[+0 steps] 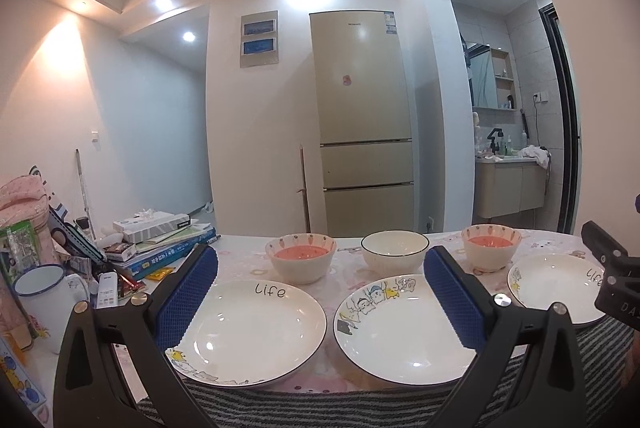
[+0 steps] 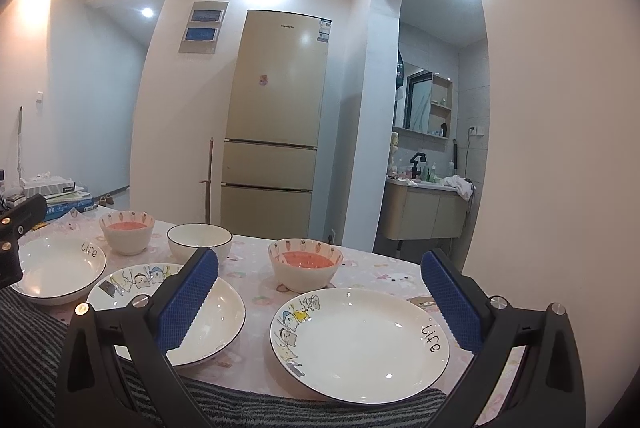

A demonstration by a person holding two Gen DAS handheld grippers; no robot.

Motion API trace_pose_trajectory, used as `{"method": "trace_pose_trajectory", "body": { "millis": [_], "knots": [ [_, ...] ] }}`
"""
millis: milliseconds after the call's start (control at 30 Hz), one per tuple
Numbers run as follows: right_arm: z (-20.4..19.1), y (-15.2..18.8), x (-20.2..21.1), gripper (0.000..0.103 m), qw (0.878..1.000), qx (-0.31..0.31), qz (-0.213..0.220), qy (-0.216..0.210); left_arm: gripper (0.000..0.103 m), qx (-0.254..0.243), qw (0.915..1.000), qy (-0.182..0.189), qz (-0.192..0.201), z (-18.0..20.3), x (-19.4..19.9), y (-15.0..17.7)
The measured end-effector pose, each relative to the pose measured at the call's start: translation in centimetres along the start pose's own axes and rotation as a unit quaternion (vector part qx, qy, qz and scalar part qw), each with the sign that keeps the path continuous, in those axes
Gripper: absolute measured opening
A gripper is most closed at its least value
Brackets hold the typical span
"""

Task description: Organize plates and bowls

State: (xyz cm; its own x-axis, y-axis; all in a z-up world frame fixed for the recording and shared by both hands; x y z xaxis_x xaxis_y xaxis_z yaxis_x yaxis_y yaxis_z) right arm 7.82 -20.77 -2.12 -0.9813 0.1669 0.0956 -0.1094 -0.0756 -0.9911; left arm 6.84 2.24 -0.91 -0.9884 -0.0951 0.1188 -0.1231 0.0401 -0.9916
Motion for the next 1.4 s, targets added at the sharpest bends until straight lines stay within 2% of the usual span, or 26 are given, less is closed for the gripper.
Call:
{"method": "trace_pose_trajectory", "body": {
  "millis": [133,233,367,533,1100,1233,1400],
  "knots": [
    [0.0,0.0,0.0,0.103,1.0,-0.001,-0.001,0.0,0.103,0.005,1.0,0.005,0.002,-0.2,0.1,-0.1],
    [0.2,0.0,-0.1,0.103,1.0,-0.01,-0.01,-0.002,0.103,0.002,0.9997,0.023,-0.002,0.1,-0.1,0.0],
    [0.8,-0.1,0.0,0.103,1.0,-0.023,-0.012,-0.006,0.103,-0.004,0.9997,0.023,0.002,0.3,0.1,0.0],
    [1.0,-0.2,0.6,0.103,1.0,-0.026,0.001,-0.006,0.103,0.003,0.9997,0.023,-0.012,0.1,-0.4,0.2],
    [0.9,-0.6,0.6,0.103,1.0,-0.023,-0.01,-0.012,0.103,0.002,0.9995,0.032,-0.008,0.2,-0.1,-0.3],
    [1.0,-2.0,1.3,0.103,1.0,-0.015,0.006,-0.014,0.103,-0.012,0.9994,0.033,0.007,0.3,0.8,-1.4],
    [1.1,-4.6,2.6,0.103,0.998,-0.038,0.005,-0.042,0.103,-0.011,0.9991,0.035,0.022,-0.3,2.4,-3.5]
  ]
}}
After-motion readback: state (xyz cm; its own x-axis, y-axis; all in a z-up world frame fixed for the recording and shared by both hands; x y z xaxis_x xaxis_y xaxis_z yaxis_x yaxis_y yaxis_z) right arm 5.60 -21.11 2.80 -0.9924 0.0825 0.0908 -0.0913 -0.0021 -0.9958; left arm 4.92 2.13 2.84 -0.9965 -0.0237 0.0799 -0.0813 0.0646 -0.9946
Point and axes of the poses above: each gripper's, at about its wrist camera, not at the fingertips, and x roughly against the way its jaws point, z to its right, y to its underside, the point moved 5 cm from there along -x, roughly the way its jaws point, and after that the axes turned 1 degree about -y, right-handed, at the moved point
